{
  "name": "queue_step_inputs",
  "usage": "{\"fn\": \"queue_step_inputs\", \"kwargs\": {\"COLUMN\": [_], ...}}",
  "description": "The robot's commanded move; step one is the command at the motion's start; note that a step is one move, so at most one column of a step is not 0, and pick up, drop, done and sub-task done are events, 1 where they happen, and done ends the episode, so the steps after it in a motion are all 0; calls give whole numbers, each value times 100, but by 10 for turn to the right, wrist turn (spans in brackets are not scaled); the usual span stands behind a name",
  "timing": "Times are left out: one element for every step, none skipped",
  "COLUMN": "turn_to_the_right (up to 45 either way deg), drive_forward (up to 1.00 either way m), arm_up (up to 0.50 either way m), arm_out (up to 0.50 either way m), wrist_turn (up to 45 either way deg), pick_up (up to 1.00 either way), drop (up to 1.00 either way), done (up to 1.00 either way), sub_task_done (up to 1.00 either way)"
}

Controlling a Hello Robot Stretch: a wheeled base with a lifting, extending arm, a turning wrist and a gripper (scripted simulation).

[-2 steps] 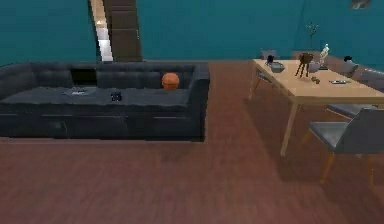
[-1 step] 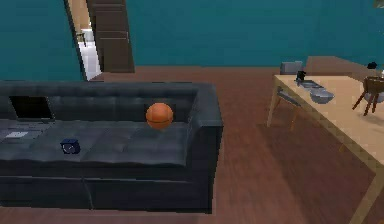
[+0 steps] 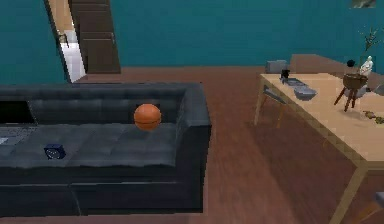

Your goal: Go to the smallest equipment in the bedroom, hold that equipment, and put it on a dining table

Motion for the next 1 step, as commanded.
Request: {"fn": "queue_step_inputs", "kwargs": {"turn_to_the_right": [0], "drive_forward": [60], "arm_up": [0], "arm_out": [0], "wrist_turn": [0], "pick_up": [0], "drop": [0], "done": [0], "sub_task_done": [0]}}
